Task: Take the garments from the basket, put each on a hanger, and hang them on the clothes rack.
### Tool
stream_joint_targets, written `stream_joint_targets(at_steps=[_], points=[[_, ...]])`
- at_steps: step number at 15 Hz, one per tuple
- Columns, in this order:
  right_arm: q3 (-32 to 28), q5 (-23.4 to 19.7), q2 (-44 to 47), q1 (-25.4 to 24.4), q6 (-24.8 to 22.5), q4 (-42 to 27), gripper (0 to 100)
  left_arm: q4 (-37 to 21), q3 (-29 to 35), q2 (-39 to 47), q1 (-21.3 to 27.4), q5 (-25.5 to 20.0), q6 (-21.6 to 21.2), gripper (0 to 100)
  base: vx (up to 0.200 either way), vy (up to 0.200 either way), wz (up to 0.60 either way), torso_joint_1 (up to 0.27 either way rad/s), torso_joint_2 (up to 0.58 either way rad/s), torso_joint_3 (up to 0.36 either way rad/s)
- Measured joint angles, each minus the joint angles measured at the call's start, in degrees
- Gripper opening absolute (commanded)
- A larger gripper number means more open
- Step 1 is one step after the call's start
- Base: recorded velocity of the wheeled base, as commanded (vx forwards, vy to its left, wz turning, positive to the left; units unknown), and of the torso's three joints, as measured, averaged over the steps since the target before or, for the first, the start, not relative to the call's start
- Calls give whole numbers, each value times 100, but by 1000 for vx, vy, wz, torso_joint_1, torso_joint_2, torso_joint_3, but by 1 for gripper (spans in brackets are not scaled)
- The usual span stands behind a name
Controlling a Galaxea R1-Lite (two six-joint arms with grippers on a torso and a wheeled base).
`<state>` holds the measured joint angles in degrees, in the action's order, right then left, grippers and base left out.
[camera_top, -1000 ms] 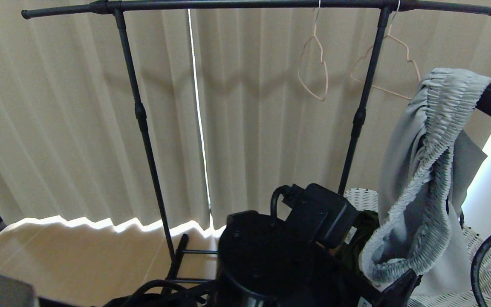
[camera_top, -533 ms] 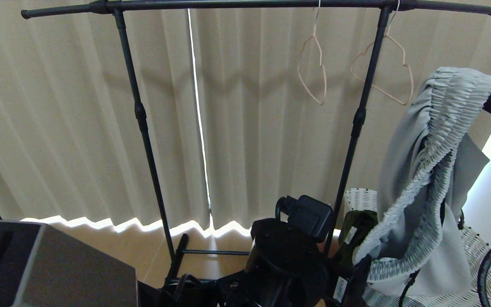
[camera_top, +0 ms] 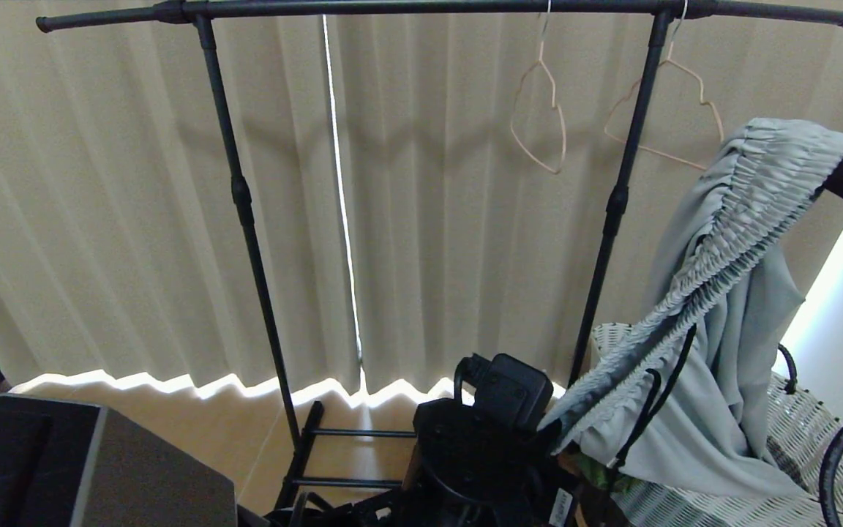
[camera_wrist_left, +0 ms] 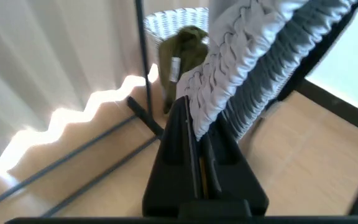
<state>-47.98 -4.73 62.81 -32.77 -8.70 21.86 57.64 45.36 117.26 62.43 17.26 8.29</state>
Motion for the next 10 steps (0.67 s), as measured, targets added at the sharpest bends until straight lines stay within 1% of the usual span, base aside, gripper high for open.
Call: stream_joint_targets(at_steps=[2,4,5,7,10], points=[[-6,-2,12,0,1,-10,0,496,-366,-41,74,274,-233,0,0,0,0,0,0,0],[-6,0,39,6,0,-27,0,1057,-896,-200,50,393,-692,0,0,0,0,0,0,0],[-6,5,69,13,-2,-27,0,1103,-1080,-347,-48,400,-772,0,0,0,0,0,0,0],[-28,6,139,24,-11,-32,0,855,-1306,-847,-289,391,-824,0,0,0,0,0,0,0],[-110,16,243,33,-22,15,0,-211,-1276,-1866,-647,304,-829,0,0,0,0,0,0,0]])
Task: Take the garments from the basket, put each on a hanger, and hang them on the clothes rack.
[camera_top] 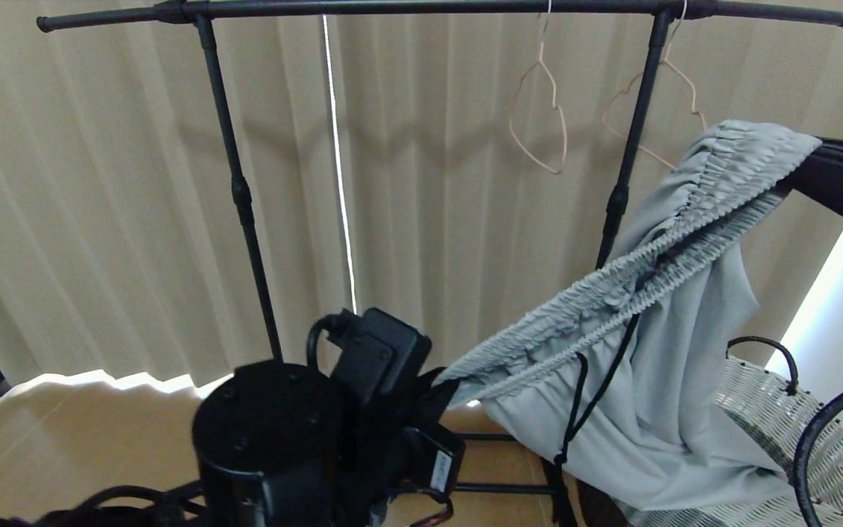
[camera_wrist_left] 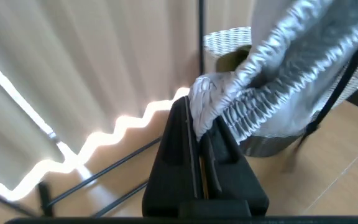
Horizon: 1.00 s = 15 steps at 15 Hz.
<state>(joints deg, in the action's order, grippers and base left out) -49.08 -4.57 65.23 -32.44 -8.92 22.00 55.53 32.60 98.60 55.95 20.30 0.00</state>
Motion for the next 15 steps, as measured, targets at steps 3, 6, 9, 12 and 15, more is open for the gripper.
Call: stream_joint_targets(at_steps=[3,6,9,12,15], points=[[-347,-5,106,4,-2,7,0,-2042,979,-1090,-391,-369,169,0,0,0,0,0,0,0],[-642,-5,141,4,-10,-4,0,-3939,2255,-1925,-631,-1059,366,0,0,0,0,0,0,0],[-996,-7,158,2,-11,-28,0,-4524,3355,-2358,-817,-1515,427,0,0,0,0,0,0,0],[-1040,-11,205,0,-5,-59,0,-4762,3749,-2445,-1092,-1563,438,0,0,0,0,0,0,0],[-728,6,262,0,-2,-61,0,-5271,3573,-2354,-1236,-1524,446,0,0,0,0,0,0,0]])
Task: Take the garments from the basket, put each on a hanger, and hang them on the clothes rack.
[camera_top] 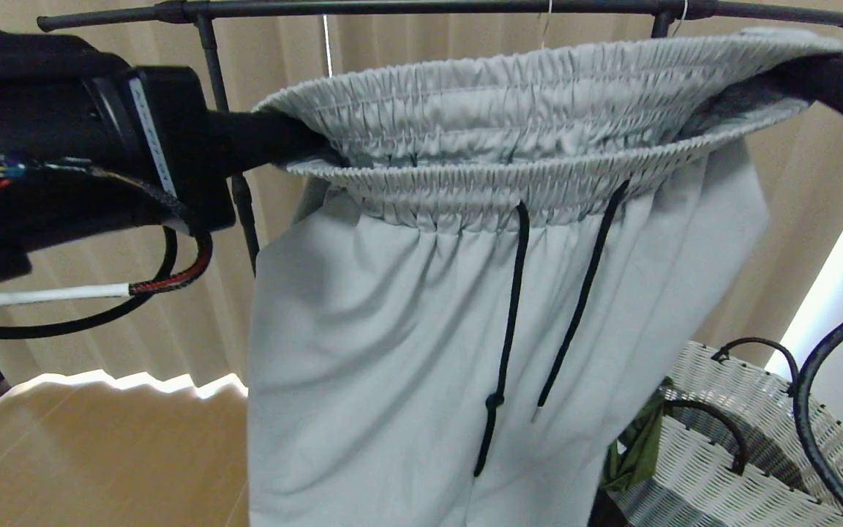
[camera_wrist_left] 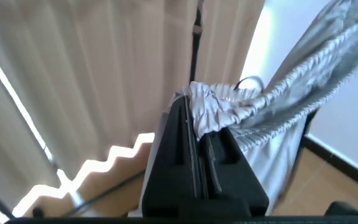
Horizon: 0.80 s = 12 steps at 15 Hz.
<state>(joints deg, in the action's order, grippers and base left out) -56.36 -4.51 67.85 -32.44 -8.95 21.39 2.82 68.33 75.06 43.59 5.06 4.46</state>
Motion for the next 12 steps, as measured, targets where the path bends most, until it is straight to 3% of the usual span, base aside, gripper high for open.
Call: stream_joint_targets(at_steps=[4,8,12], points=[[399,30,108,78,2,15,0,-41,-35,319,-193,96,13,0,0,0,0,0,0,0],[379,-5,455,701,15,57,0,-561,367,527,-446,117,0,0,0,0,0,0,0,0],[357,13,761,869,28,72,0,-638,653,685,-685,134,0,0,0,0,0,0,0,0]])
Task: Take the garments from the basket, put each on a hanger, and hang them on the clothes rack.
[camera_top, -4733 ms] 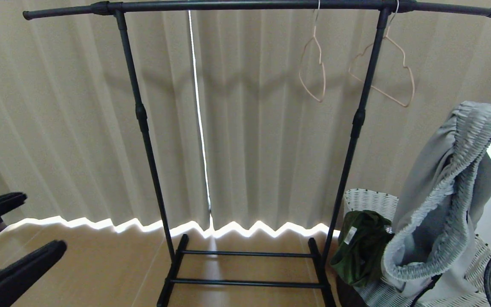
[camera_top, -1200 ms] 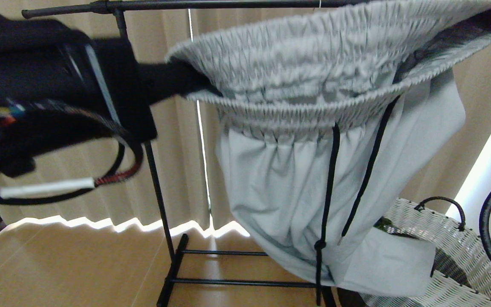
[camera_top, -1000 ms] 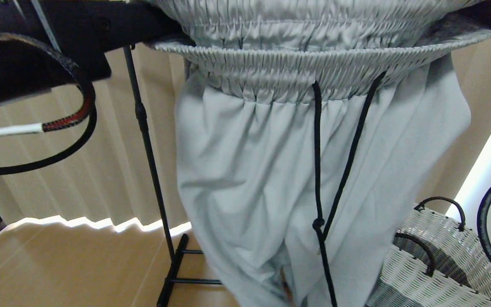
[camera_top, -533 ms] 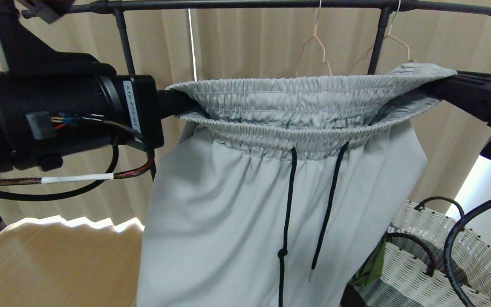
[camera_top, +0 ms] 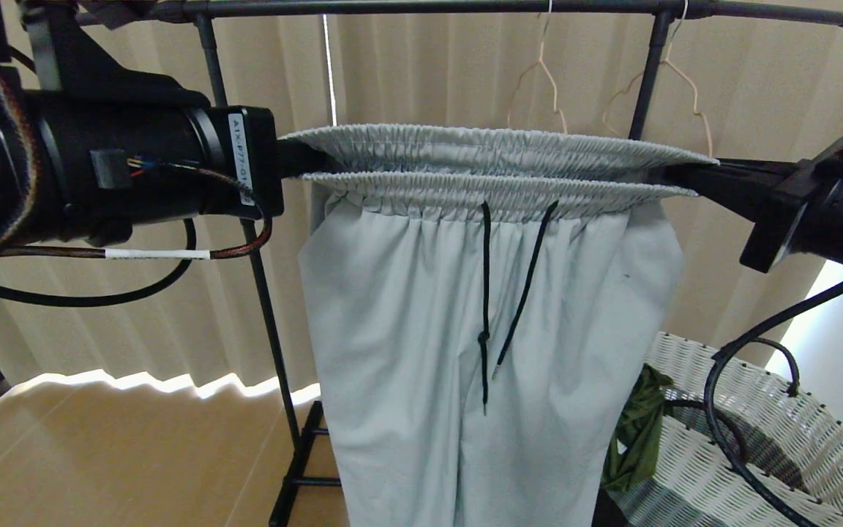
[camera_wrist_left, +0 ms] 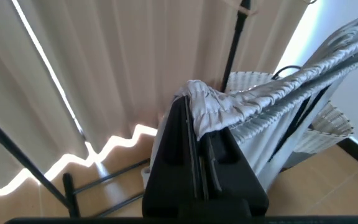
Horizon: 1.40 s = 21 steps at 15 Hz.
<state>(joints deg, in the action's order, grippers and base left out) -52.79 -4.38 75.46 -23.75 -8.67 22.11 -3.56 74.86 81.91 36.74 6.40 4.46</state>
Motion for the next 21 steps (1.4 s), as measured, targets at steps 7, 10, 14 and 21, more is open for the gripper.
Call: stream_joint_targets(at_steps=[7,10,14,21], points=[[-74,165,135,77,-2,0,0,45,-293,63,-37,128,-34,0,0,0,0,0,0,0],[-74,191,166,79,-9,-6,0,50,-354,-10,-50,156,-28,0,0,0,0,0,0,0],[-60,217,91,82,-26,-72,0,307,-466,-29,-50,156,-17,0,0,0,0,0,0,0],[-11,149,-992,-130,-46,-1464,0,667,-100,419,-52,162,-17,0,0,0,0,0,0,0]])
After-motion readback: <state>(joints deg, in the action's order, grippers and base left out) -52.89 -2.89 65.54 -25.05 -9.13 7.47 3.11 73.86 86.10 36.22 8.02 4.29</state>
